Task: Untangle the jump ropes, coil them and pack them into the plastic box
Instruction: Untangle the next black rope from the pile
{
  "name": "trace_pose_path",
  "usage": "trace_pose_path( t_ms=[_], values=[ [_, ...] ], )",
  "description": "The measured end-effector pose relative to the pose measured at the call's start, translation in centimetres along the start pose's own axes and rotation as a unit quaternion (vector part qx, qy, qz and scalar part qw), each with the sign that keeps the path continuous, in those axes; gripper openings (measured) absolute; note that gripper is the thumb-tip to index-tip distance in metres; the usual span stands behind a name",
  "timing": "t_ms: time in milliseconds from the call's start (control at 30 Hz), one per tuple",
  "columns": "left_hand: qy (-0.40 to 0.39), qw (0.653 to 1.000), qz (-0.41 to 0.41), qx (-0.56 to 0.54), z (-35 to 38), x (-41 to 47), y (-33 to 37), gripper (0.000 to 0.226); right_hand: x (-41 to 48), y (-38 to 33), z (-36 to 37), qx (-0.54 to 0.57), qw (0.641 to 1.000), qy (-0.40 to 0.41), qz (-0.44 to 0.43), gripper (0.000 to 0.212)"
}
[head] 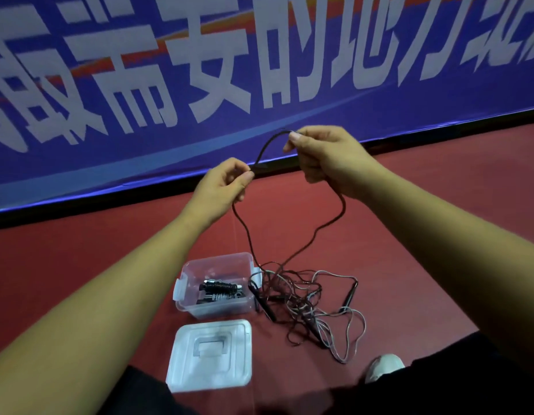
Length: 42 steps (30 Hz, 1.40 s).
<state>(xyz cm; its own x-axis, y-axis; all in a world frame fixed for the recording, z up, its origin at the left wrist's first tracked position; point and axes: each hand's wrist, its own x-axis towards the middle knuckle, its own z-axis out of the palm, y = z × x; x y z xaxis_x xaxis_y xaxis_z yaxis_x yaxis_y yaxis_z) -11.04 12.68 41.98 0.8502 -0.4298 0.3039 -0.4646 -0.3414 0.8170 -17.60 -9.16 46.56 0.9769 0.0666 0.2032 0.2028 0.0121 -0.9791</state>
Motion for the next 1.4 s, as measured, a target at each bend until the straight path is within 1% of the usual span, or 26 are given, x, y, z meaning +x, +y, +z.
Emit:
trace_pose_path(
  t_ms=[33,100,167,233,300,367,400,433,467,500,533,567,600,633,700,733,800,833,900,967,1067,1133,1233,1300,1333,1400],
  values=[
    [-0.025,1.000,-0.006,-0.007,0.5,0.0,-0.6,0.017,0.0,-0.1,-0.1,-0.012,1.000,-0.006,-0.004,0.024],
    [-0.123,0.992,-0.027,0.020,1.7,-0.2,-2.3,0.021,0.0,-0.7,-0.4,-0.017,1.000,0.004,-0.021,0.024],
    [-0.236,0.964,-0.064,0.105,2.6,-0.9,-4.7,0.019,0.3,-1.3,-1.0,0.002,0.998,0.042,-0.044,0.024],
    [-0.276,0.945,-0.087,0.155,3.0,-1.9,-7.5,0.015,0.4,-1.4,-2.0,0.034,0.993,0.093,-0.056,0.025],
    [-0.240,0.957,-0.116,0.116,3.1,-2.7,-9.3,0.015,0.0,-0.7,-3.0,0.002,0.988,0.139,-0.062,0.026],
    [-0.163,0.975,-0.147,0.031,2.7,-2.9,-9.6,0.016,-0.8,1.1,-4.0,-0.173,0.971,0.156,-0.045,0.028],
    [-0.124,0.982,-0.144,-0.006,2.5,-2.6,-9.2,0.014,-1.1,2.2,-4.7,-0.272,0.953,0.134,-0.007,0.026],
    [-0.089,0.987,-0.128,-0.035,2.1,-2.1,-8.4,0.012,-1.3,3.5,-5.3,-0.350,0.931,0.092,0.058,0.025],
    [-0.062,0.991,-0.107,-0.049,1.7,-1.6,-7.4,0.010,-1.6,4.6,-5.8,-0.423,0.894,0.041,0.141,0.033],
    [-0.044,0.994,-0.082,-0.051,1.3,-1.2,-6.1,0.010,-1.9,5.3,-5.9,-0.488,0.847,-0.009,0.210,0.053],
    [-0.040,0.997,-0.057,-0.035,1.0,-0.8,-4.9,0.009,-2.1,5.8,-5.6,-0.531,0.810,-0.045,0.244,0.079],
    [-0.048,0.998,-0.028,-0.003,0.8,-0.5,-3.7,0.008,-2.3,6.2,-5.1,-0.532,0.810,-0.054,0.241,0.104],
    [-0.065,0.997,-0.001,0.040,0.6,-0.4,-2.9,0.008,-2.5,6.1,-4.2,-0.505,0.834,-0.056,0.215,0.117],
    [-0.084,0.993,0.023,0.080,0.6,-0.4,-2.3,0.009,-2.4,6.0,-3.1,-0.452,0.873,-0.051,0.175,0.119],
    [-0.113,0.986,0.049,0.116,0.9,-0.6,-1.9,0.009,-2.3,6.0,-0.9,-0.356,0.927,-0.047,0.108,0.098],
    [-0.115,0.987,0.048,0.104,1.2,-0.9,-2.0,0.009,-2.2,6.2,0.1,-0.340,0.934,-0.055,0.089,0.076],
    [-0.092,0.993,0.037,0.069,1.7,-1.6,-2.5,0.009,-2.2,6.9,1.8,-0.377,0.920,-0.086,0.068,0.028],
    [-0.078,0.995,0.035,0.056,1.9,-1.8,-2.7,0.009,-2.3,7.3,2.3,-0.370,0.923,-0.091,0.060,0.025],
    [-0.082,0.996,0.035,0.031,1.9,-1.9,-3.2,0.008,-2.1,7.5,2.9,-0.278,0.957,-0.070,0.053,0.027],
    [-0.136,0.990,0.012,0.017,1.5,-1.9,-4.0,0.003,-1.6,6.8,2.7,-0.164,0.986,-0.008,0.023,0.026],
    [-0.241,0.966,-0.040,0.079,1.4,-2.2,-5.7,0.005,-0.4,5.1,1.9,-0.037,0.995,0.083,-0.044,0.026],
    [-0.264,0.956,-0.071,0.107,1.4,-2.4,-7.2,0.011,0.0,4.9,1.3,0.000,0.991,0.122,-0.057,0.029],
    [-0.223,0.966,-0.082,0.098,1.0,-2.3,-7.9,0.015,0.2,5.7,0.1,-0.048,0.983,0.178,0.006,0.032],
    [-0.183,0.978,-0.078,0.058,0.8,-2.1,-7.3,0.015,0.4,6.8,-1.5,-0.181,0.965,0.169,0.084,0.026],
    [-0.170,0.982,-0.071,0.047,0.8,-2.1,-6.9,0.015,0.2,7.2,-2.1,-0.270,0.944,0.136,0.130,0.024],
    [-0.175,0.982,-0.046,0.055,1.0,-2.3,-5.9,0.016,-0.2,7.6,-2.5,-0.396,0.897,0.050,0.188,0.072]
  ],
)
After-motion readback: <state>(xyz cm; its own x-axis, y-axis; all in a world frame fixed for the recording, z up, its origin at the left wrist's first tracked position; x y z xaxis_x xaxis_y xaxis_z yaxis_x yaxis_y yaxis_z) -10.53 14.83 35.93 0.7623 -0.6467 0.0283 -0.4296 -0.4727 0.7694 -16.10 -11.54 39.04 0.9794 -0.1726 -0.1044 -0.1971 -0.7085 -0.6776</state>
